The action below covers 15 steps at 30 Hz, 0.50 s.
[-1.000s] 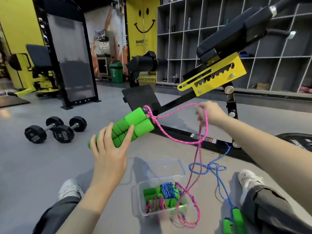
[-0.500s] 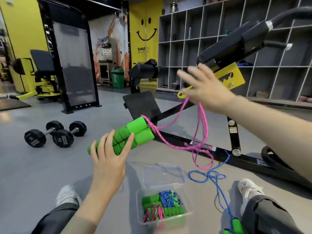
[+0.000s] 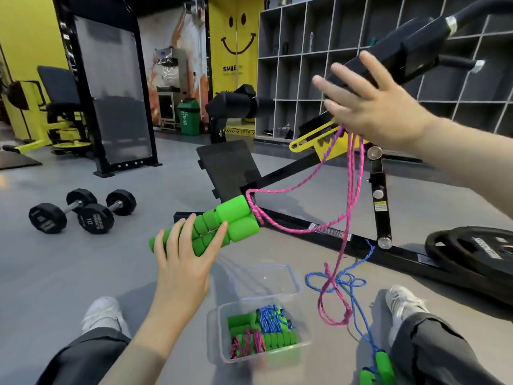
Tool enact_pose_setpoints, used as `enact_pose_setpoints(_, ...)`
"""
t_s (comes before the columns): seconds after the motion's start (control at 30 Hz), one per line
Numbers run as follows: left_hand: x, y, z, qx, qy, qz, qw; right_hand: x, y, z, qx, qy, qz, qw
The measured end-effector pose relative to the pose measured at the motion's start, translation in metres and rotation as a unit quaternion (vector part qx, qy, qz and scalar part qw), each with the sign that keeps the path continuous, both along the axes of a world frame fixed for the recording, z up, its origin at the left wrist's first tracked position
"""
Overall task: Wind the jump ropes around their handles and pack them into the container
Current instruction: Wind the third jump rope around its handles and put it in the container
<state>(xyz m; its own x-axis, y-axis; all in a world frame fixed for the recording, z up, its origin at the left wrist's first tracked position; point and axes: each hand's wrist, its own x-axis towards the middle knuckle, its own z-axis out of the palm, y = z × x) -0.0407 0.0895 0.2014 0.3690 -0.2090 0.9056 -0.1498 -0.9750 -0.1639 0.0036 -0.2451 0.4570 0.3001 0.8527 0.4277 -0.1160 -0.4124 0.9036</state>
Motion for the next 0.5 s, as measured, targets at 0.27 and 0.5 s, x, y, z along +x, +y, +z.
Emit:
enact_pose_setpoints(0.27, 0.003, -0.009, -0.019, -0.007, 0.011, 0.010, 1.000, 0.017, 0.019, -0.111, 0.086, 0.129, -0.026, 0.988)
enact_pose_setpoints(0.5, -0.001, 0.015, -0.018, 0.039, 0.028, 0.033, 0.998, 0.015, 0.063, -0.190, 0.147, 0.497, -0.392, 0.760)
